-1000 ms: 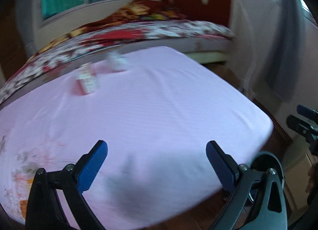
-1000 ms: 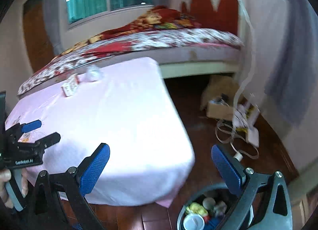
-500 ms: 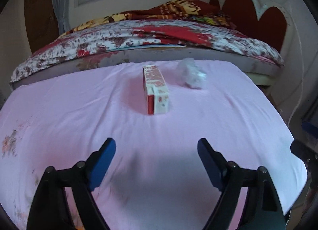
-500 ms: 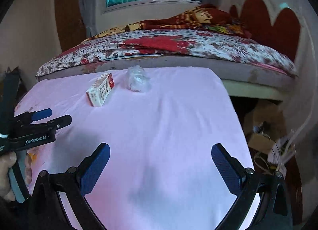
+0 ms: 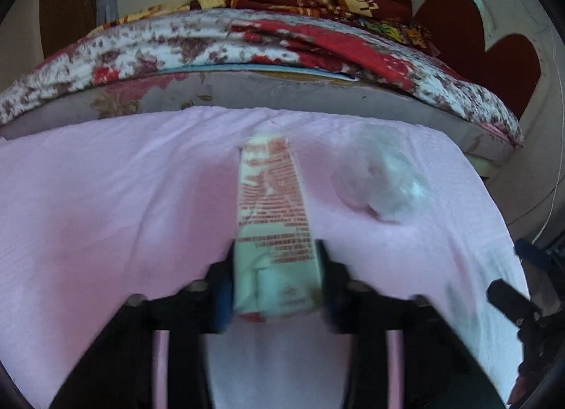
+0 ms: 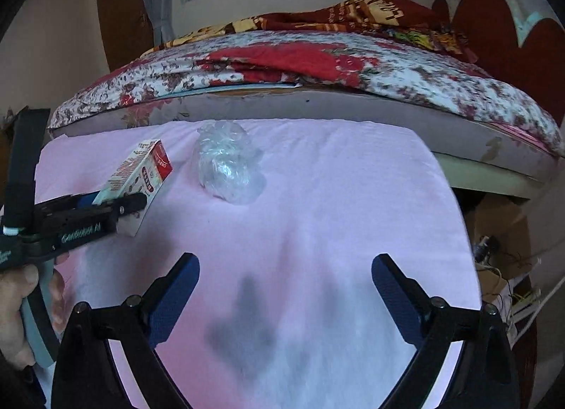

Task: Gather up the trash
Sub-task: 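Grasp the white milk carton with the left gripper while the right gripper grasps the plastic bag, then carry the milk carton and plastic bag over the bin and release both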

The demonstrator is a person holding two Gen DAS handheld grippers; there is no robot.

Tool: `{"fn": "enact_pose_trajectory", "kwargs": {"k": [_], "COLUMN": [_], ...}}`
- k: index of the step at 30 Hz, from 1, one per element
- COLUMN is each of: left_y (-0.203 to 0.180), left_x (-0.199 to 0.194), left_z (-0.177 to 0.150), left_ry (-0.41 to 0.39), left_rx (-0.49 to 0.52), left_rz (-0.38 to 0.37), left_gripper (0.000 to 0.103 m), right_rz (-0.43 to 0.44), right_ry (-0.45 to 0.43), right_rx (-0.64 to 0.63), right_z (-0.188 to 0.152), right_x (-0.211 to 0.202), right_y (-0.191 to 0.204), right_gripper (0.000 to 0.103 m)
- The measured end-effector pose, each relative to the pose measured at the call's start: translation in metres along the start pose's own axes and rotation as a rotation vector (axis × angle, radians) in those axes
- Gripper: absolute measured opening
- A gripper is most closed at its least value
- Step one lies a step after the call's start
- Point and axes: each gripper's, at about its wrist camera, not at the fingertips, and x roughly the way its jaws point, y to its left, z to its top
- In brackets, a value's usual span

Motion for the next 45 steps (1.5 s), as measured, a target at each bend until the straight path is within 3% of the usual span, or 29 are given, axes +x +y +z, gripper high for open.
{"fn": "enact_pose_trajectory", "kwargs": {"k": [4, 8, 15, 16, 17, 19, 27, 45], "left_y": [0.013, 0.027, 0.049, 0.051, 0.051, 0.051, 0.019, -0.079], "left_x": [0.0, -0.007, -0.004, -0.004, -0.004, -0.005, -0.031, -0.102], "left_z": [0.009, 0.007, 0.011, 0.012, 0.012, 0.011, -0.012, -0.076], "left_ry": [-0.011, -0.028, -0.007, -0.005, -0.006, -0.01, -0.062, -0.09], "left_rx": [0.017, 0.08, 0.06, 0.058, 0.059, 0.069, 0.163, 0.326], "left_rz": [-0.005, 0.038, 0.044, 0.044, 0.044, 0.041, 0.018, -0.119], "left_gripper": [0.038, 0.038, 0.038, 0.038, 0.038, 0.038, 0.038, 0.038], "right_rz": [0.038, 0.062, 0.078, 0.078, 0.069, 0.073, 0.092, -0.005], "right_ry": [0.023, 0.041, 0.078, 0.09, 0.095, 0.09, -0.015, -0.085], "right_rx": [-0.022, -0.017, 0.006, 0.016, 0.02, 0.025, 0.038, 0.078], "right_z": [0.019, 0.039, 0.062, 0.065, 0.067, 0.069, 0.051, -0.045], "right_x": [0.03, 0.059, 0.102, 0.108, 0.112, 0.111, 0.042, -0.098], "right_y": [0.018, 0.033, 0.058, 0.06, 0.061, 0.062, 0.045, 0.001], "right_gripper": [0.093, 0.085, 0.08, 0.069, 0.05, 0.048, 0.047, 0.047]}}
